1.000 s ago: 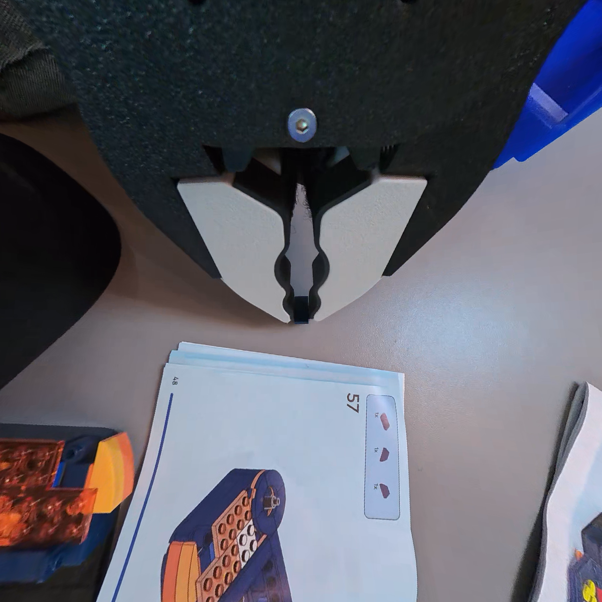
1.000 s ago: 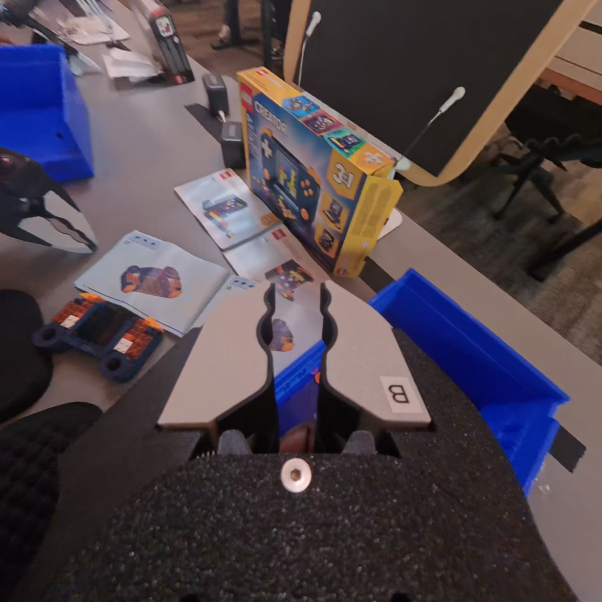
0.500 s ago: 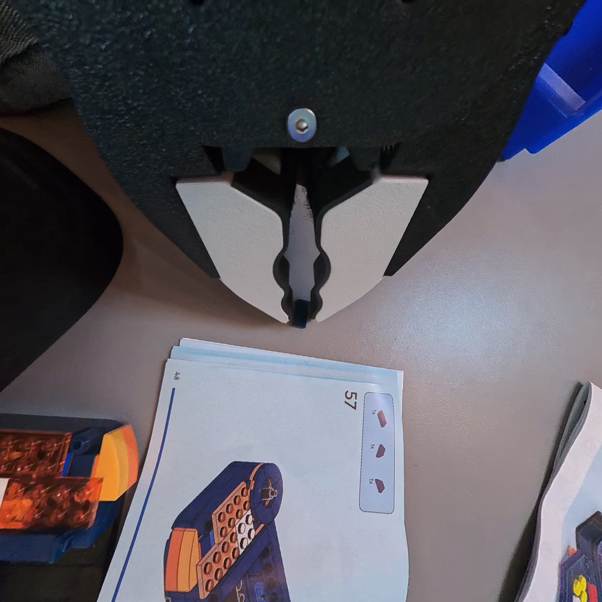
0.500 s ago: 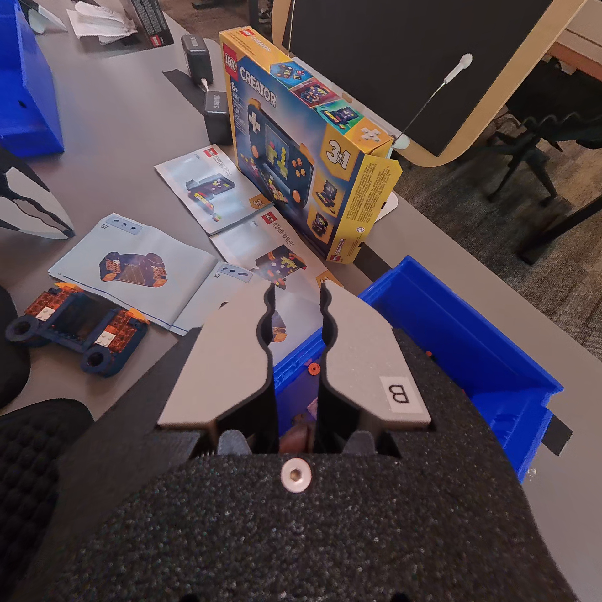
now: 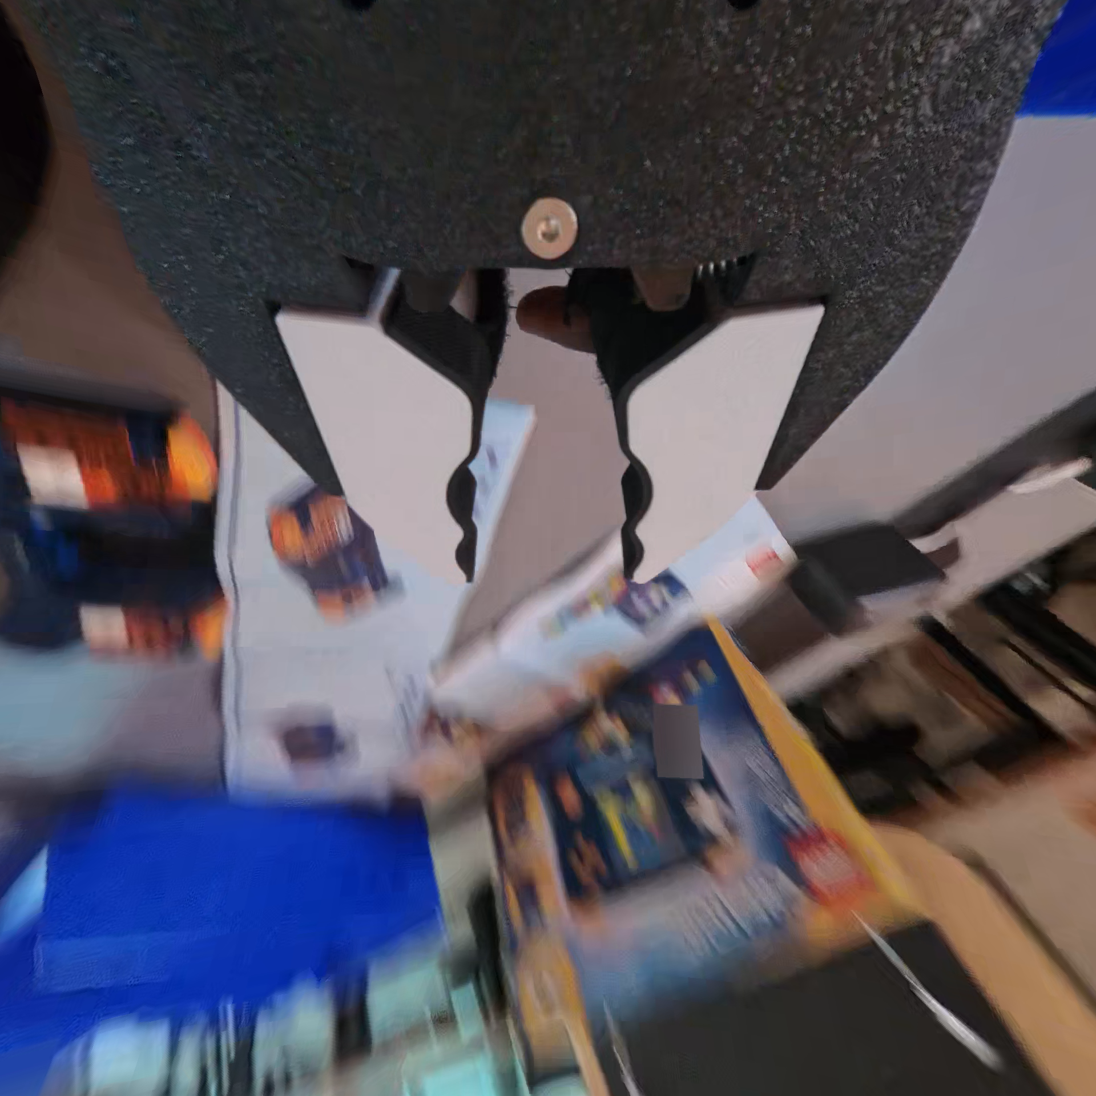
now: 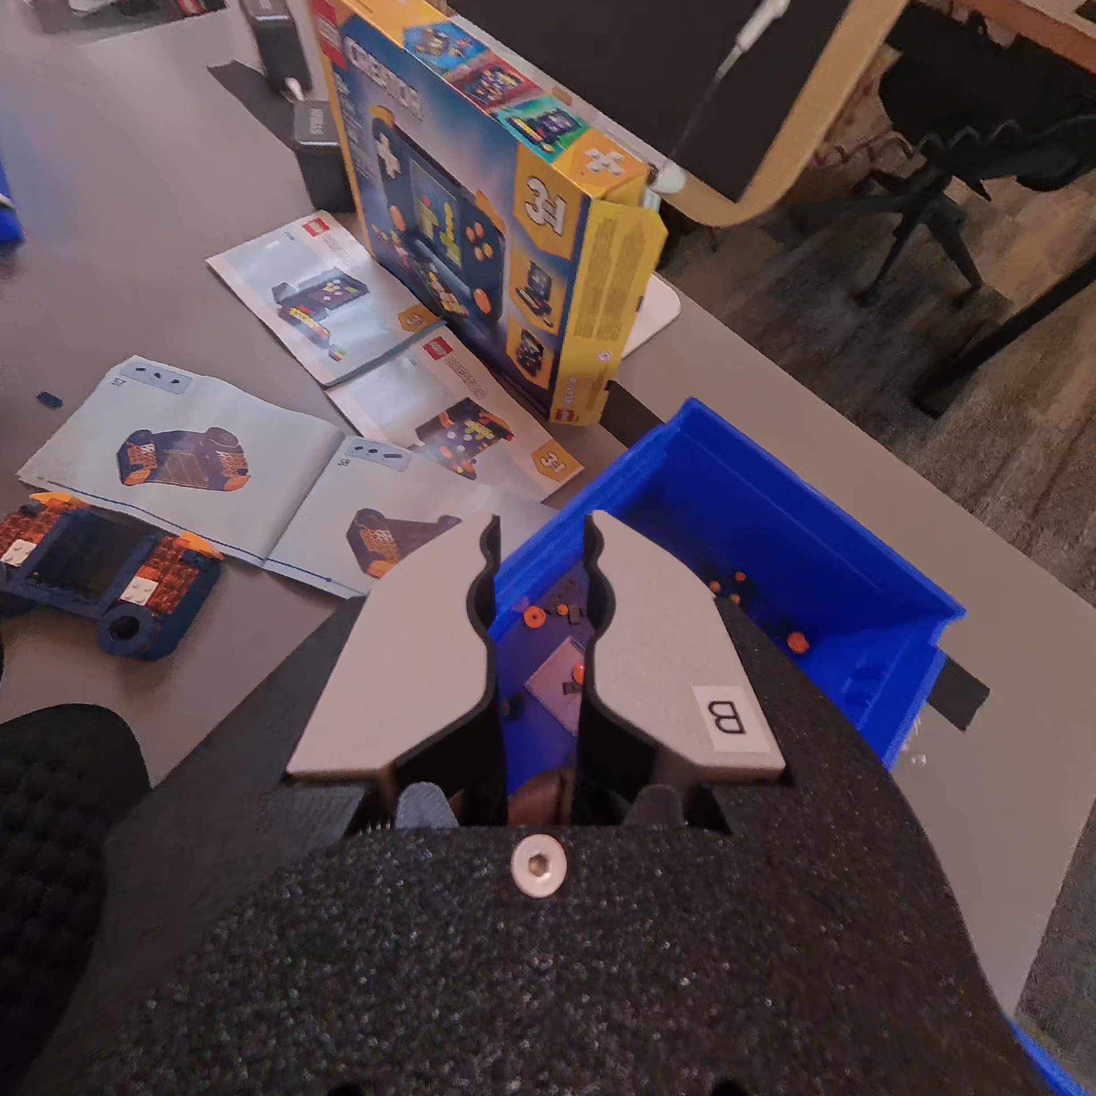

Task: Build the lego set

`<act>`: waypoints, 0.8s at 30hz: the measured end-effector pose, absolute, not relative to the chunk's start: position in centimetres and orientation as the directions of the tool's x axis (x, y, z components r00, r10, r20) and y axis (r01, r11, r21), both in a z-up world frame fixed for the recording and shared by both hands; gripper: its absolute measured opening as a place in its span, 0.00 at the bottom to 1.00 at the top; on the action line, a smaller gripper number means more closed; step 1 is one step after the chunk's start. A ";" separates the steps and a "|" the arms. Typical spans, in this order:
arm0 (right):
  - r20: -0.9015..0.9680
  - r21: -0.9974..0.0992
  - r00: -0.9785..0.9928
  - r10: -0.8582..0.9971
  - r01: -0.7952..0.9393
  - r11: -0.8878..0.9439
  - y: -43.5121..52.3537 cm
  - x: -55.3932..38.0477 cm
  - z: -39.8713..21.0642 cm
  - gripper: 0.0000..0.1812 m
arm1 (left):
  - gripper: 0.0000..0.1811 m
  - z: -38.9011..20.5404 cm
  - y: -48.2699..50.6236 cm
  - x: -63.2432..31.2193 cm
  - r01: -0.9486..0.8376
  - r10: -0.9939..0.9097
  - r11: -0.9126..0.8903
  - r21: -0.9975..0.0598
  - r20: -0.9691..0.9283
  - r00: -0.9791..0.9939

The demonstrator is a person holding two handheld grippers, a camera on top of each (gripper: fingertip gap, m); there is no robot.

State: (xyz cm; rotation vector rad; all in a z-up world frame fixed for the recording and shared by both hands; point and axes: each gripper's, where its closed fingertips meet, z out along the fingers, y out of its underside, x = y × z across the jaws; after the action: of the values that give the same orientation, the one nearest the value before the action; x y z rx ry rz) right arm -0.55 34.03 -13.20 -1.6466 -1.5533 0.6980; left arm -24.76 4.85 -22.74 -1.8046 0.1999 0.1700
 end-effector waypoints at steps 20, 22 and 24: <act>-0.031 -0.439 0.423 0.906 0.808 -0.393 42.4 2.8 -26.5 0.12 | 0.15 -21.5 5.1 -28.0 -0.259 0.227 0.065 -0.964 -0.239 0.944; -0.053 -0.370 0.398 0.916 0.844 -0.388 41.6 3.6 -27.6 0.11 | 0.15 -21.6 5.1 -28.0 -0.269 0.227 0.059 -0.961 -0.249 0.941; -0.081 -0.308 0.389 0.918 0.866 -0.394 41.0 4.3 -28.5 0.10 | 0.15 -21.5 5.2 -27.8 -0.282 0.223 0.058 -0.958 -0.263 0.939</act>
State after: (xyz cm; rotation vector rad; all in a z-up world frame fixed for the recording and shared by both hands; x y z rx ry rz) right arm 4.28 40.99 -28.48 -2.4307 -1.5880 0.3526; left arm -27.83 5.16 -21.53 -1.4635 0.0492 0.3826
